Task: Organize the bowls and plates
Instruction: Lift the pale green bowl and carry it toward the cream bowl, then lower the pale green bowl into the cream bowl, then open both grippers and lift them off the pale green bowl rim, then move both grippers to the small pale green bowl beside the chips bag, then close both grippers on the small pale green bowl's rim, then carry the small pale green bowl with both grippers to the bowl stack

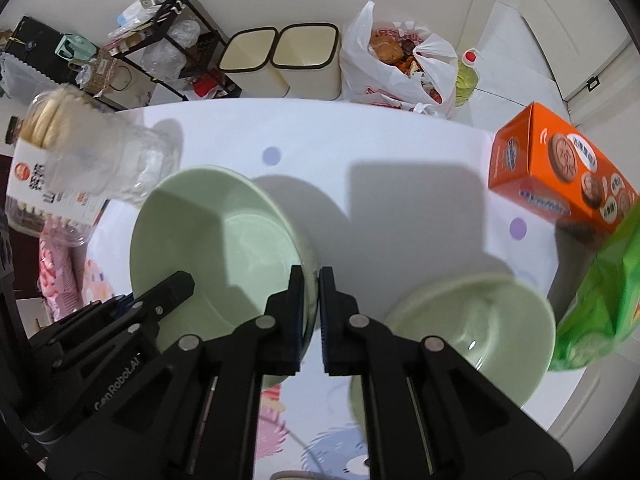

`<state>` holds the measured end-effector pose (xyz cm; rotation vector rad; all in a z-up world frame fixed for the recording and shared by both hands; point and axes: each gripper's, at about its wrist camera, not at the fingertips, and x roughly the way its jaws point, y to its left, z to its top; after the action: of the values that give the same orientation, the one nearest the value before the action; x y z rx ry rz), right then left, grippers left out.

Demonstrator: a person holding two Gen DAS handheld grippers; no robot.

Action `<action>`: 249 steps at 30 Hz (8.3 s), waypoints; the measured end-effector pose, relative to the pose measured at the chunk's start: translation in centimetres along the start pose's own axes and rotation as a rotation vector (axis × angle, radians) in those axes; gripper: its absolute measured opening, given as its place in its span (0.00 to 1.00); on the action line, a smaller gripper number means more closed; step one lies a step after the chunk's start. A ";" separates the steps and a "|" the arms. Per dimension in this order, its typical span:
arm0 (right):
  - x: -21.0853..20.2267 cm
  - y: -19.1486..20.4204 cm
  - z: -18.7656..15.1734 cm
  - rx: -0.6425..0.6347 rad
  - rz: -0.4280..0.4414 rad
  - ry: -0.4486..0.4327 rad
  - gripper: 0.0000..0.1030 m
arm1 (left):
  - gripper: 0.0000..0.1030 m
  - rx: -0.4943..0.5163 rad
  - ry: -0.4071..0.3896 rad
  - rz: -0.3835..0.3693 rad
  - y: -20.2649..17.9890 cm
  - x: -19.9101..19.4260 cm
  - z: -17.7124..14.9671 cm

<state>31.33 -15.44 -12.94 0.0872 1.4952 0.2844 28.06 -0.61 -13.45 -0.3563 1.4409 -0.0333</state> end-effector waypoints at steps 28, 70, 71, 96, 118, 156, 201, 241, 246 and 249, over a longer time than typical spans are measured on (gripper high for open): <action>-8.1 1.6 -15.9 0.056 0.017 -0.114 0.09 | 0.07 0.112 -0.084 0.011 -0.2 -8.2 -14.6; -6.8 -1.4 -28.9 0.054 -0.011 -0.053 0.11 | 0.08 0.252 0.003 0.062 -2.7 -6.0 -25.8; -6.6 -1.5 -29.0 0.052 -0.013 -0.051 0.11 | 0.08 0.253 0.005 0.065 -2.7 -5.9 -25.8; -5.4 -0.8 -29.2 -0.024 -0.083 -0.038 0.13 | 0.13 0.285 0.028 0.109 -2.9 -3.9 -25.7; -7.0 -0.8 -28.7 -0.031 -0.050 -0.076 0.49 | 0.41 0.251 0.014 0.102 -2.6 -4.8 -24.5; -11.1 -10.0 -16.2 0.416 0.018 -0.251 1.00 | 1.00 0.364 -0.042 0.054 -8.9 -4.8 -10.1; -3.2 -12.3 -9.0 0.658 0.026 -0.123 0.36 | 0.16 0.462 0.134 -0.032 -13.8 5.5 -1.5; -6.2 -10.0 -12.0 0.551 0.026 -0.143 0.10 | 0.07 0.410 0.049 0.000 -12.0 -0.4 -5.3; -7.7 -8.7 -13.5 0.506 0.023 -0.157 0.10 | 0.07 0.409 0.019 0.018 -11.4 -2.5 -7.0; -8.5 -8.3 -14.5 0.491 0.031 -0.162 0.10 | 0.08 0.400 0.004 0.021 -10.9 -3.8 -8.2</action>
<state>17.64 -27.20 -7.78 0.5142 1.3758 -0.0695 21.63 -11.88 -7.66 -0.0124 1.4038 -0.3013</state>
